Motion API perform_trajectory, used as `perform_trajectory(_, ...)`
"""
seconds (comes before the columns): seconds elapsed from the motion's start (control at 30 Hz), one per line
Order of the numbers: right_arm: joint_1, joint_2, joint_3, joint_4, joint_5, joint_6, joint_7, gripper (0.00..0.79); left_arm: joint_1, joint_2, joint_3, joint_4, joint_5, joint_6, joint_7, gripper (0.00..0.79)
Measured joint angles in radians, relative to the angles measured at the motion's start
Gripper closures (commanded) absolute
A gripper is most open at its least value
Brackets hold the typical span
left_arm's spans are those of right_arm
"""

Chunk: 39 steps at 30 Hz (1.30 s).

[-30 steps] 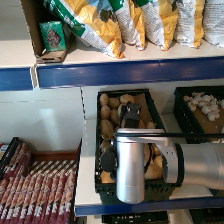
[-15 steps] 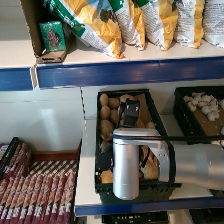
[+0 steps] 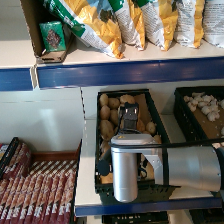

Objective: Pick up potato

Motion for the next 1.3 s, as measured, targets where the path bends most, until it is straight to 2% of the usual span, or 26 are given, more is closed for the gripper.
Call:
perform_trajectory(0.5,-0.006,0.088,0.025,0.161,0.001,-0.019,0.015,0.785,0.0,0.0,0.0,0.0,0.0,0.0,0.0,0.785)
perform_trajectory(1.03,-0.001,0.195,0.028,0.368,0.001,-0.097,0.036,0.785,0.0,0.0,0.0,0.0,0.0,0.0,0.0,0.785)
perform_trajectory(1.3,0.003,0.229,0.028,0.451,0.001,-0.138,0.046,0.783,0.0,0.0,0.0,0.0,0.0,0.0,0.0,0.785)
